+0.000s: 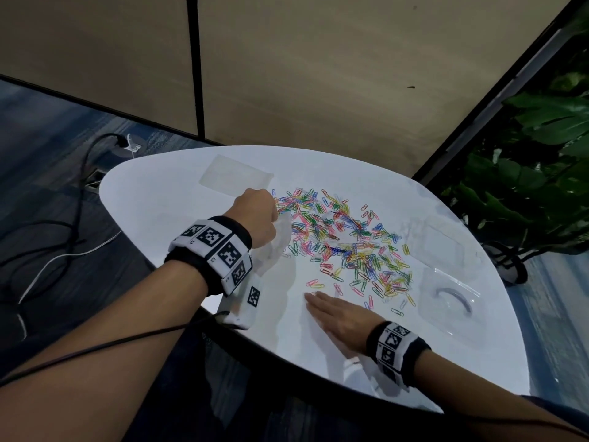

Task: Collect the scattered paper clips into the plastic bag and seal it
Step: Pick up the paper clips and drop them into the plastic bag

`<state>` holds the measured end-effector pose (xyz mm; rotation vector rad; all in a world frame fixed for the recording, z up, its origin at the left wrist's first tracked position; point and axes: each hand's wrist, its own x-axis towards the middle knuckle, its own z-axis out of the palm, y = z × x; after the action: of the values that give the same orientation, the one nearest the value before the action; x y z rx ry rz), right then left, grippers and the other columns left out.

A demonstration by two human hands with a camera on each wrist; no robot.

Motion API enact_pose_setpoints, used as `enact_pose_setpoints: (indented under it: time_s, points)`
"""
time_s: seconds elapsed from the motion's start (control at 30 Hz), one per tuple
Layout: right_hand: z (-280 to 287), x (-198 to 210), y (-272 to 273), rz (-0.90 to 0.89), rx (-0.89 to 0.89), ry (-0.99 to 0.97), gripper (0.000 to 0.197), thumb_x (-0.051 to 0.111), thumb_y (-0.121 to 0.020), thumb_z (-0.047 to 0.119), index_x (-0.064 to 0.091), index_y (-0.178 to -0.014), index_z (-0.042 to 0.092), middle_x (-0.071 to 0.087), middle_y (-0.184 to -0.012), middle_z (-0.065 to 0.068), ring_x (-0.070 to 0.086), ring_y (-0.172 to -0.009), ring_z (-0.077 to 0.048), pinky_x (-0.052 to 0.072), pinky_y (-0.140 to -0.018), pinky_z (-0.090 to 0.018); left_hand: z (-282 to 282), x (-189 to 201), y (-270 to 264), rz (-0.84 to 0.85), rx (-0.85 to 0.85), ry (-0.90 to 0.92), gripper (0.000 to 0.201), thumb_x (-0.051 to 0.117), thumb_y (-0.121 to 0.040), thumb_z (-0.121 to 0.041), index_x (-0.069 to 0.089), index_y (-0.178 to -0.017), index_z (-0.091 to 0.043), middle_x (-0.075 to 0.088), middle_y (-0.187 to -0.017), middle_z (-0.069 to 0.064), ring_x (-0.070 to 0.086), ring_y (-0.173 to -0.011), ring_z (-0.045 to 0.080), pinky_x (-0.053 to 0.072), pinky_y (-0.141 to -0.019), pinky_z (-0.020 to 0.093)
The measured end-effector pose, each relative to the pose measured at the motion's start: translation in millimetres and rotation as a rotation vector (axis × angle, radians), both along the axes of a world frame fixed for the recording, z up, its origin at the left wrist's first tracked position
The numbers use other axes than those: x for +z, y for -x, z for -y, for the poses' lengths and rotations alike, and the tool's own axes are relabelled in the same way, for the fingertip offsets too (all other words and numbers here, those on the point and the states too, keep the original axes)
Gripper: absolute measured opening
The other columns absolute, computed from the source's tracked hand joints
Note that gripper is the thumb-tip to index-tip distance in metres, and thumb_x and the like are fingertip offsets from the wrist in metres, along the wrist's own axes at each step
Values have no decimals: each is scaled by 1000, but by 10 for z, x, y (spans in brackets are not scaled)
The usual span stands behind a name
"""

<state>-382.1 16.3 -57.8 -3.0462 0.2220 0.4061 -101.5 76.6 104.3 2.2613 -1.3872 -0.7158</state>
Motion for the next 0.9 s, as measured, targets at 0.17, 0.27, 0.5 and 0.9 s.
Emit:
enact_pose_setpoints:
  time_s: [0.17, 0.27, 0.5, 0.9]
  points:
    - [343, -43, -101, -66, -199, 164, 76, 60, -83, 5, 23, -149, 5, 24, -159, -16, 27, -145, -37, 40, -108, -53, 42, -15, 10, 11, -19, -28, 29, 58, -82, 5, 77, -98, -11, 68, -100, 11, 65, -92, 30, 56, -84, 32]
    - [529, 3, -314, -127, -313, 198, 77, 53, -92, 7, 7, -152, 22, 1, -163, -8, 4, -149, -39, 21, -115, -61, 67, -23, 29, 31, -30, -39, 29, 57, -82, 5, 77, -99, -6, 70, -102, 11, 66, -94, 30, 56, -83, 31]
    - [788, 48, -603, -42, -432, 110, 48, 67, -86, 11, 49, -130, 14, 49, -131, -11, 57, -112, -34, 53, -76, -40, 79, -38, 11, 38, -22, -43, 36, 57, -86, 1, 74, -117, -10, 68, -121, 12, 65, -109, 30, 54, -92, 32]
    - [859, 516, -476, 397, -1176, -323, 10, 70, -82, 9, 78, -86, 13, 75, -80, -2, 71, -74, -17, 61, -74, -29, 91, -11, 55, 41, -46, -46, 35, 58, -87, 1, 73, -117, -8, 69, -119, 12, 66, -107, 30, 56, -94, 34]
